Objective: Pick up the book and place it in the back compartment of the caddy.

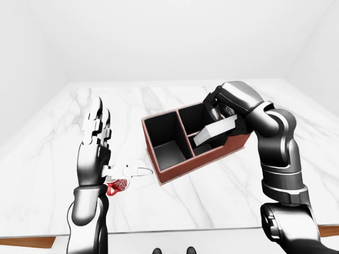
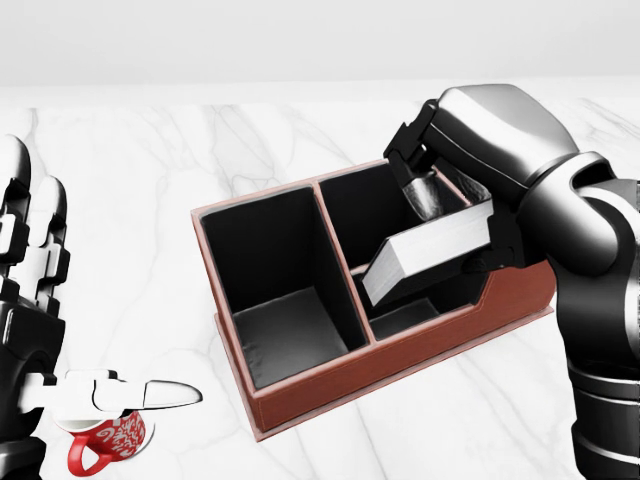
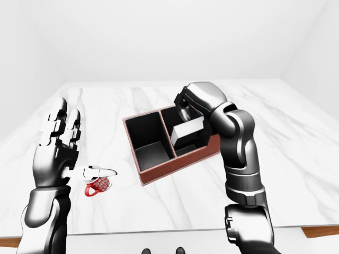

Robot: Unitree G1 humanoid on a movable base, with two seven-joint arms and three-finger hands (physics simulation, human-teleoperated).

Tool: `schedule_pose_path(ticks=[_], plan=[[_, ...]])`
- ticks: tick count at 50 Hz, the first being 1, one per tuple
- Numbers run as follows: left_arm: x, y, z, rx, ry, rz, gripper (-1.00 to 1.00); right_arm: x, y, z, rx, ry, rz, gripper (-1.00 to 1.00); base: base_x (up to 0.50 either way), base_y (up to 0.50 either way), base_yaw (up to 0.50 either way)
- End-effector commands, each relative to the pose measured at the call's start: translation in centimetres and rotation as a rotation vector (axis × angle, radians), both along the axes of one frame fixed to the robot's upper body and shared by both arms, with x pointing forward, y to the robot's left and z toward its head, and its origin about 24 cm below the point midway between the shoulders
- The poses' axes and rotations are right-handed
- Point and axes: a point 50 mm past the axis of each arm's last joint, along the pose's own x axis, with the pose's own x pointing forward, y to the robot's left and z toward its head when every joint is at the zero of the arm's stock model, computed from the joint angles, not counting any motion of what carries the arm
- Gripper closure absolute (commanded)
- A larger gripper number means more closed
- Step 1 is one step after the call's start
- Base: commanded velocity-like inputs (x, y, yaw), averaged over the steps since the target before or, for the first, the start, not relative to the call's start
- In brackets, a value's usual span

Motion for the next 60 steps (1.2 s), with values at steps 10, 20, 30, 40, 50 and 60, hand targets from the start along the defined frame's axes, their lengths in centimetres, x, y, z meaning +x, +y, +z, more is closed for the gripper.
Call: schedule_pose_path(ticks=[10, 20, 30, 40, 50, 60], plan=[[0.0, 0.0, 0.0, 0.000, 0.000, 0.000, -1.00, 1.8, 0.4, -1.0, -0.021, 0.026, -0.061, 1.00, 0.00, 0.00, 0.00], [0.1, 0.0, -0.2, -0.002, 0.012, -0.002, -1.00, 2.6, 0.3, -1.5, -0.028, 0.030, -0.093, 1.00, 0.00, 0.00, 0.00], [0.2, 0.0, -0.4, -0.003, 0.020, -0.002, -1.00, 3.4, -0.2, -2.0, -0.037, 0.040, -0.130, 1.00, 0.00, 0.00, 0.00], [0.2, -0.1, -0.4, -0.002, 0.017, -0.003, -1.00, 4.6, -1.0, -3.1, -0.056, 0.052, -0.197, 1.00, 0.00, 0.00, 0.00], [0.2, -0.1, -0.4, -0.002, 0.018, -0.003, -1.00, 4.8, -1.2, -3.7, -0.063, 0.063, -0.212, 1.00, 0.00, 0.00, 0.00], [0.3, -0.1, -0.5, -0.002, 0.023, -0.003, -1.00, 4.6, -0.8, -4.7, -0.070, 0.078, -0.206, 1.00, 0.00, 0.00, 0.00]])
